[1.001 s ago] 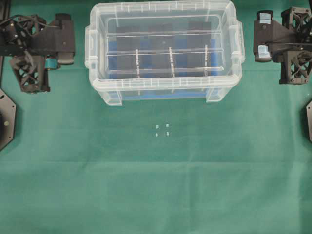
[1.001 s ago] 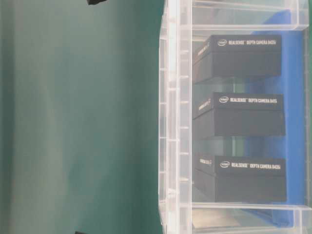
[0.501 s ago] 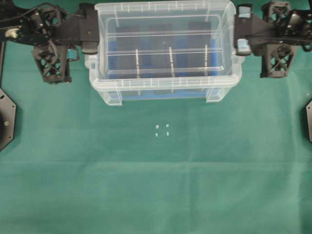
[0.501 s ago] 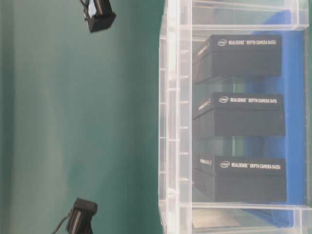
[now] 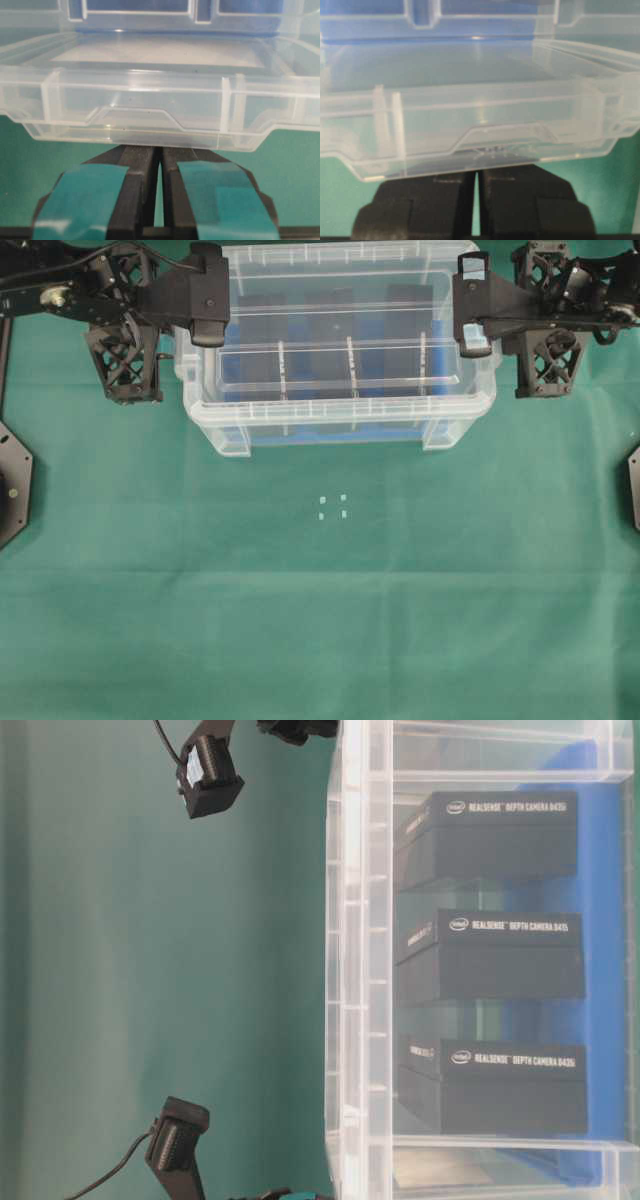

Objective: Clamp the lid of the box with both arms, then lift and open it.
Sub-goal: 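Lower both grippers onto the lid's left and right edges and clamp, then lift the clamped lid upward off the box with both grippers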

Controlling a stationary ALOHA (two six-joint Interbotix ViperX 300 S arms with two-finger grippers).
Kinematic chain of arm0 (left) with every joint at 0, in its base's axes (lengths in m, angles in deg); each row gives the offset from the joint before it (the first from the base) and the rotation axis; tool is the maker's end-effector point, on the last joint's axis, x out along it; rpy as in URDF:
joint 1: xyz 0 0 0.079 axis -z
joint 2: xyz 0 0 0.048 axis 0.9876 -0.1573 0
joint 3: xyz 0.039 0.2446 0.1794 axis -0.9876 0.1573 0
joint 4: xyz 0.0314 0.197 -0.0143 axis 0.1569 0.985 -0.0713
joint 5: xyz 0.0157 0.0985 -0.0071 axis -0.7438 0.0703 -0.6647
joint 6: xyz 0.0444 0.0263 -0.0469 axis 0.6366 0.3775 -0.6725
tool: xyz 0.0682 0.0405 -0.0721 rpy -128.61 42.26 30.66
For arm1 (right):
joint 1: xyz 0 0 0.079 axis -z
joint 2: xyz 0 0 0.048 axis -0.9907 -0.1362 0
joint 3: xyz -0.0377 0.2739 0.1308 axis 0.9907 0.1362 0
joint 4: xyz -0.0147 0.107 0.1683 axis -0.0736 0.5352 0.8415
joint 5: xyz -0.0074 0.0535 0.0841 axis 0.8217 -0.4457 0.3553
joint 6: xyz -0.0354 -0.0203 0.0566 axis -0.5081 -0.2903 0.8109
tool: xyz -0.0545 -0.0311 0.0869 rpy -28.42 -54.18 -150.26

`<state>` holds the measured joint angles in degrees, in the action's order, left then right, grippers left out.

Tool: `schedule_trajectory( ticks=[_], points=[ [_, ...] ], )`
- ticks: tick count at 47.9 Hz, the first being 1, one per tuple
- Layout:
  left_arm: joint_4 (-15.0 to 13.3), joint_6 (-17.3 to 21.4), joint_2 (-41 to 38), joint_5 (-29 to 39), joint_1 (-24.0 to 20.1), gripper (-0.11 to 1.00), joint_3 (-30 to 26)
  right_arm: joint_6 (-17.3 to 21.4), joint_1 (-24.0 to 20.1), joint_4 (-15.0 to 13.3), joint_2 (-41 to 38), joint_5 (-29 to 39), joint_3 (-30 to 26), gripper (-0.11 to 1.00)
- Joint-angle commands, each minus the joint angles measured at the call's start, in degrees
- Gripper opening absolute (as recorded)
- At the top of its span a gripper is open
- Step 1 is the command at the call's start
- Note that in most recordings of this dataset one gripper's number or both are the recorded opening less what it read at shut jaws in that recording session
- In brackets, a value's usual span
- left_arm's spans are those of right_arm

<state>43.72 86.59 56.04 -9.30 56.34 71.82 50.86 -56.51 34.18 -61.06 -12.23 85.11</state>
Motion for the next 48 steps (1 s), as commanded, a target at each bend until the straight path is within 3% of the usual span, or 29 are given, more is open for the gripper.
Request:
schedule_trajectory(
  ticks=[1, 48],
  points=[
    [-0.4, -0.3, -0.9, -1.3, 0.8, 0.01, -2.3, 0.5, -1.6, 0.3, -0.4, -1.9, -2.6, 0.0],
    [-0.5, -0.4, -1.0, -0.2, 2.6, 0.01, -5.0, 0.5, -2.6, 0.3, 0.5, -1.0, -6.1, 0.0]
  ],
)
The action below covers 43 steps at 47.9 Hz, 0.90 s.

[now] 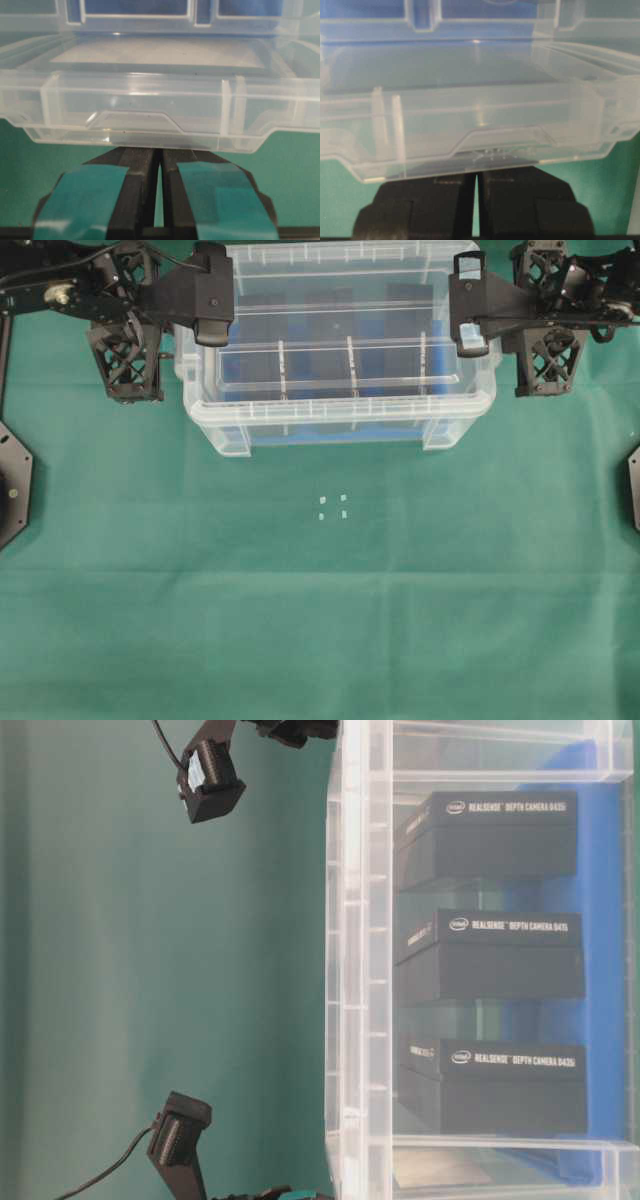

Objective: Clamp the lid of the box with both arms, then lift and open it.
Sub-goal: 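Lift the clamped lid upward off the box with both grippers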

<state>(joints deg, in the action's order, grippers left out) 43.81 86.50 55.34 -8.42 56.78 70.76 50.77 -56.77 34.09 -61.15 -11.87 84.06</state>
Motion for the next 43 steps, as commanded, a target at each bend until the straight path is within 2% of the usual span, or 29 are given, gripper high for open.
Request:
schedule_trajectory(
  ticks=[1, 21, 43],
  points=[
    [-0.5, -0.4, -0.1, -0.8, 2.2, 0.01, -4.0, 0.6, -2.4, 0.4, 0.8, -1.1, -5.1, 0.0],
    [-0.6, -0.5, 3.9, 4.0, 2.3, 0.01, -5.7, 0.8, -2.4, 0.2, 5.1, 2.5, -6.7, 0.0],
    [-0.6, -0.8, 6.2, 10.4, 3.2, 0.01, -10.2, 1.1, -2.9, 0.2, 7.4, 6.9, -8.7, 0.0]
  ],
)
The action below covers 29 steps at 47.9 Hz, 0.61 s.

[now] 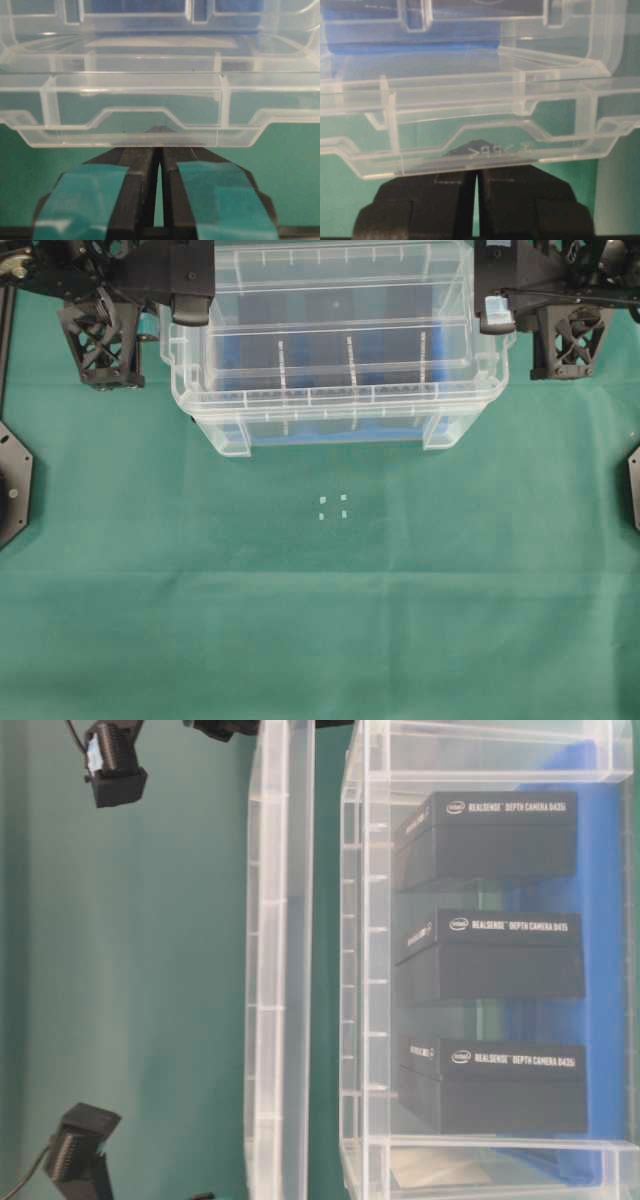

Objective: Clamp the lid of the box with both arms, then lift and open it.
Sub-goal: 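Lift the clamped lid upward off the box with both grippers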

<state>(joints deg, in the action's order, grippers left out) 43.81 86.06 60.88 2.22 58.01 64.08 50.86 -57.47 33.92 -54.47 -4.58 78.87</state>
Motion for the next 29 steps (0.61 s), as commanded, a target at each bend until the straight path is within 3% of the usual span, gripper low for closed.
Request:
schedule_trajectory(
  ticks=[1, 15, 29],
  points=[
    [-0.6, -0.4, 0.6, -0.1, 1.9, 0.01, -3.6, 1.0, -2.2, 0.4, 0.8, -0.3, -3.6, 0.0],
    [-0.7, -0.6, 0.6, 0.4, 2.5, 0.01, -3.7, 1.2, -2.5, 0.4, 1.0, 0.5, -4.1, 0.0],
    [-0.7, -3.5, 1.1, 1.1, 5.2, 0.01, -3.4, 1.7, -4.9, 0.4, 1.1, 1.8, -4.3, 0.0]
  ],
)
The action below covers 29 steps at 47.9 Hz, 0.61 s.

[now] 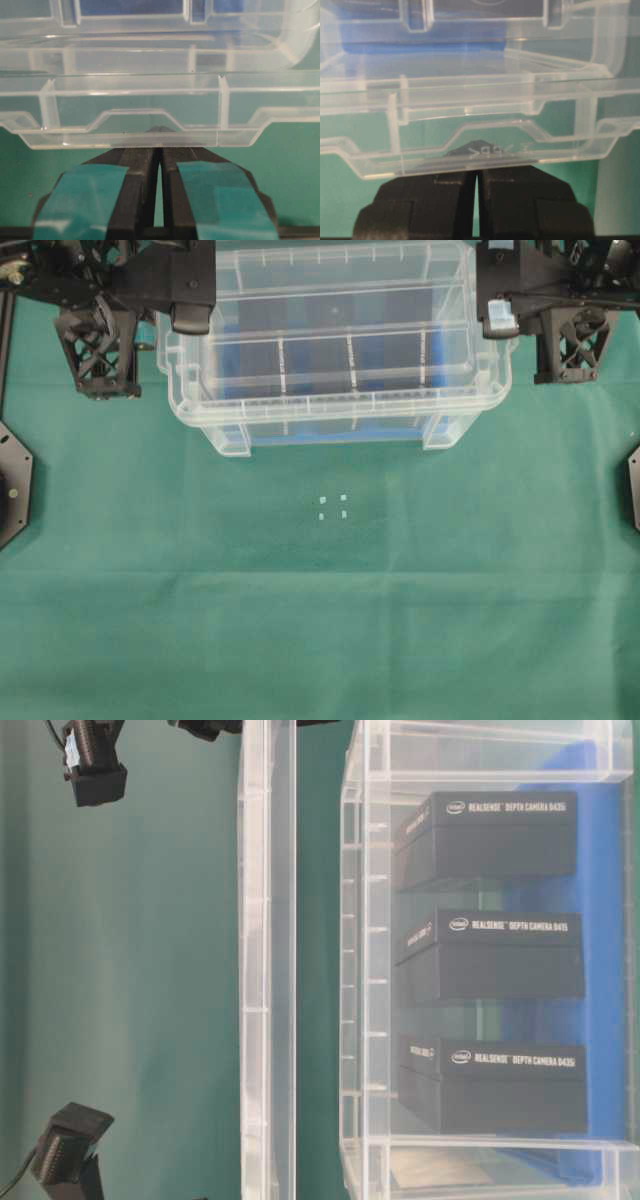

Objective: Clamp the lid of the box with both arms, then lift and open it.
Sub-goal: 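Lift the clamped lid upward off the box with both grippers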

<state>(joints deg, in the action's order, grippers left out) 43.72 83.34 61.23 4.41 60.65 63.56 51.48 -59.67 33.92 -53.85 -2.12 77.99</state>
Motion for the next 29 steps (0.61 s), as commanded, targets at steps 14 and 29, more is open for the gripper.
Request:
schedule_trajectory(
  ticks=[14, 29],
  points=[
    [-0.5, -5.3, 1.0, -1.1, 7.1, 0.01, -2.5, 6.2, -7.2, 0.4, 1.6, 0.6, -3.3, 0.0],
    [-0.4, -9.8, 1.1, -1.1, 11.8, 0.01, -2.4, 12.0, -13.1, 0.3, 1.7, 1.4, -2.9, 0.0]
  ],
)
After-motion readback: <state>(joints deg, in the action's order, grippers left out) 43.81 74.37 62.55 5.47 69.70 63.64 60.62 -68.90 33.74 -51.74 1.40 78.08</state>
